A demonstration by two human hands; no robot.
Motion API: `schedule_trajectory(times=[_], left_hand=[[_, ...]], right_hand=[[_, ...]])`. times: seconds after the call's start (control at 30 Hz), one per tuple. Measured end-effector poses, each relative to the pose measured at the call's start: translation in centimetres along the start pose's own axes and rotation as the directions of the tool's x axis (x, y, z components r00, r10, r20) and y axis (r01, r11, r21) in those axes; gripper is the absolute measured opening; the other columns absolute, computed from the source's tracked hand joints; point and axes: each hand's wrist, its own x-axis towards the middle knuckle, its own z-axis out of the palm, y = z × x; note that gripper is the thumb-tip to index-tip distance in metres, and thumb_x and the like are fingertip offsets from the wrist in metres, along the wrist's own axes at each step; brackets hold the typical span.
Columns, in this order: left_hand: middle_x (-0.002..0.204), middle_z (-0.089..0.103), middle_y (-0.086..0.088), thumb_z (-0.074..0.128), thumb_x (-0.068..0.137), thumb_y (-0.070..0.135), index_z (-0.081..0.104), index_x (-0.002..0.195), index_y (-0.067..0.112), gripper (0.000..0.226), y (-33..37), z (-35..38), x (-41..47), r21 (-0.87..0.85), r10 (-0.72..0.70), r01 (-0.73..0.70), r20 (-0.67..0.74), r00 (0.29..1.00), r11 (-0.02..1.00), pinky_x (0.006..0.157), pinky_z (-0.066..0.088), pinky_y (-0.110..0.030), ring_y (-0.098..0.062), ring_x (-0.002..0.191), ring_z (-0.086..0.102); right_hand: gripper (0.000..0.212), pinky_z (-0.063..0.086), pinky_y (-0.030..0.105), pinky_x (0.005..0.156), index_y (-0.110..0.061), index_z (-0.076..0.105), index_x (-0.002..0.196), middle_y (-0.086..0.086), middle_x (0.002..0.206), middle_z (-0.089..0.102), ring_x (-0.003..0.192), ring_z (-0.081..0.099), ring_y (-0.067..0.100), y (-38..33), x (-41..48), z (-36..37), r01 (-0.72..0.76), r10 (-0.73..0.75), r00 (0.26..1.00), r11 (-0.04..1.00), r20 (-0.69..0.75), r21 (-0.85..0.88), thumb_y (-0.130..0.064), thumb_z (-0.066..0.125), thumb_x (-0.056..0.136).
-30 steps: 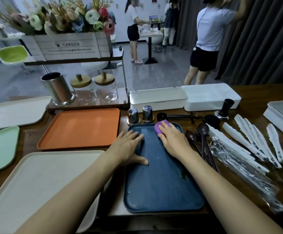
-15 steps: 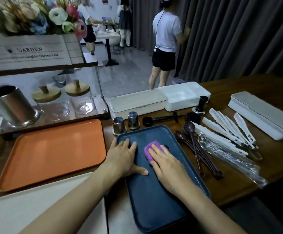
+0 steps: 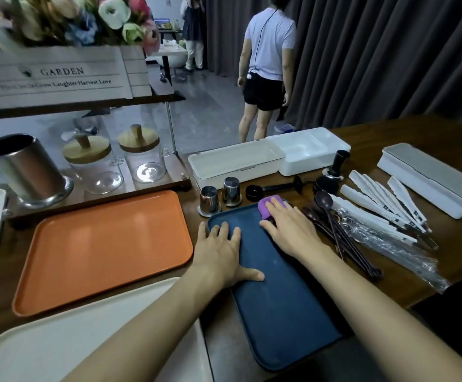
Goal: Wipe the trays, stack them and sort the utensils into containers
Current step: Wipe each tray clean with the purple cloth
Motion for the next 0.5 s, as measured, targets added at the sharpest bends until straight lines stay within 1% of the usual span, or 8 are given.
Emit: schedule_trajectory(times=[0.07,0.13,0.23,0.33,0.4,0.5], left_hand=[[0.168,0.015,-0.015,0.037,0.064,0.102,0.012,0.163,0.018,0.132,0.1,0.0,0.1,0.002,-0.009,0.009,-0.004,1.0,1.0,0.123,-0.001,-0.059,-0.031,0.154,0.018],[0.167,0.019,-0.017,0.035,0.063,0.103,0.015,0.162,0.017,0.133,0.1,0.0,0.1,0.018,-0.014,0.015,-0.013,1.0,1.0,0.122,0.0,-0.06,-0.033,0.153,0.023],[0.166,0.022,-0.018,0.033,0.062,0.104,0.017,0.162,0.017,0.133,0.2,0.1,0.3,0.039,-0.016,0.016,-0.019,1.0,0.999,0.121,0.001,-0.06,-0.034,0.151,0.025],[0.166,0.02,-0.017,0.031,0.063,0.104,0.016,0.162,0.017,0.133,0.2,0.2,0.3,0.047,-0.018,0.019,-0.025,1.0,0.999,0.121,-0.001,-0.061,-0.034,0.152,0.023],[0.167,0.019,-0.017,0.03,0.063,0.104,0.014,0.162,0.018,0.133,0.1,0.2,0.3,0.047,-0.016,0.017,-0.016,1.0,0.999,0.121,-0.002,-0.061,-0.034,0.153,0.022],[0.168,0.016,-0.015,0.029,0.063,0.104,0.011,0.163,0.019,0.133,0.2,0.1,0.2,0.04,-0.015,0.015,-0.005,1.0,0.999,0.121,-0.004,-0.062,-0.034,0.154,0.02]], right_hand=[[0.057,0.033,0.041,0.112,-0.017,0.041,0.145,0.002,0.156,0.039,0.141,0.036,0.025,-0.1,-0.6,0.3,-0.029,0.029,0.999,0.999,-0.014,-0.026,-0.051,0.044,0.1],[0.058,0.034,0.04,0.111,-0.017,0.04,0.145,0.002,0.155,0.039,0.141,0.036,0.025,-0.1,-1.9,0.4,-0.049,0.048,0.999,0.998,-0.018,-0.033,-0.053,0.044,0.099],[0.061,0.029,0.039,0.116,-0.019,0.037,0.15,0.002,0.161,0.031,0.147,0.029,0.026,0.5,-4.9,0.7,-0.076,0.076,0.997,0.997,-0.015,0.001,-0.054,0.041,0.101],[0.064,0.019,0.037,0.123,-0.022,0.029,0.156,0.0,0.165,0.023,0.152,0.021,0.024,1.1,-8.2,1.0,-0.108,0.108,0.994,0.993,-0.015,0.038,-0.056,0.035,0.102],[0.067,0.014,0.035,0.125,-0.023,0.024,0.159,-0.001,0.166,0.019,0.153,0.016,0.021,1.4,-9.8,1.1,-0.119,0.119,0.993,0.992,-0.008,0.044,-0.057,0.034,0.103],[0.068,0.011,0.034,0.125,-0.023,0.023,0.159,-0.003,0.167,0.017,0.154,0.015,0.019,1.7,-10.4,1.1,-0.119,0.119,0.993,0.992,0.005,0.04,-0.059,0.032,0.102]])
